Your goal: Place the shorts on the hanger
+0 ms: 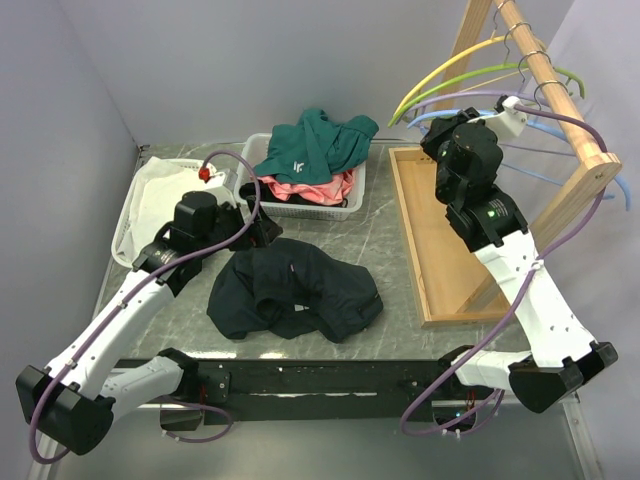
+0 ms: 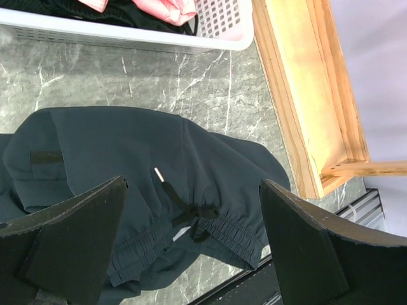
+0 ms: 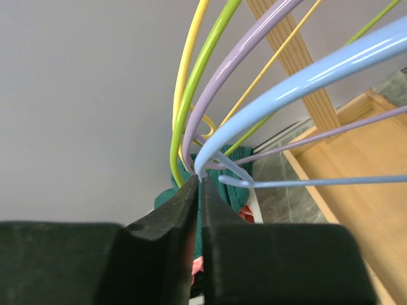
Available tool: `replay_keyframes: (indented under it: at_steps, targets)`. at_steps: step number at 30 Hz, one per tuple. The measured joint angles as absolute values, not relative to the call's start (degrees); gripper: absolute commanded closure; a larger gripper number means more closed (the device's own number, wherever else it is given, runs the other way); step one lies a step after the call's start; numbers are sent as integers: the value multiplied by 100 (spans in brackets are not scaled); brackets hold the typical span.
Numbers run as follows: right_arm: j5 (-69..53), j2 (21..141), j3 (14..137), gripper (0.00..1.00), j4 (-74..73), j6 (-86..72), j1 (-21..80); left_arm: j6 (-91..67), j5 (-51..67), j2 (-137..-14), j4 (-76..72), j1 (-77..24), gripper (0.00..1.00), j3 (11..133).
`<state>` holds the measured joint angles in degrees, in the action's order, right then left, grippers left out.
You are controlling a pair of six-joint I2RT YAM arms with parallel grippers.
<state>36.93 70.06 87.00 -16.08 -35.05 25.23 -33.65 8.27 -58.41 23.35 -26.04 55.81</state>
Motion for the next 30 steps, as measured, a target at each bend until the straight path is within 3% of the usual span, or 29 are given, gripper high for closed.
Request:
replay_keyframes:
  at_steps: [2,3,4,5,8,30]
  targets:
    - [3688,6984,8694,92,-1603,-3498,2523,-3363,838,-5822,2335,-2593,9,5570]
    - [3684,6956,8685,88,-1603,-3489,2523,-3363,843,-5819,2333,-2589,9,5568]
    - [3682,6923,8665,81,-1597,-3487,2523,-3363,854,-5817,2333,-2582,9,5568]
    - [3682,6888,8656,62,-1599,-3485,2523,-3363,871,-5815,2331,-2576,9,5566]
    - [3691,6820,8656,44,-1590,-3483,2523,-3365,906,-5806,2329,-2558,9,5561]
    - [4095,7937,9939,41,-1938,-3435,2423,-3365,1114,-5776,2292,-2366,9,5551]
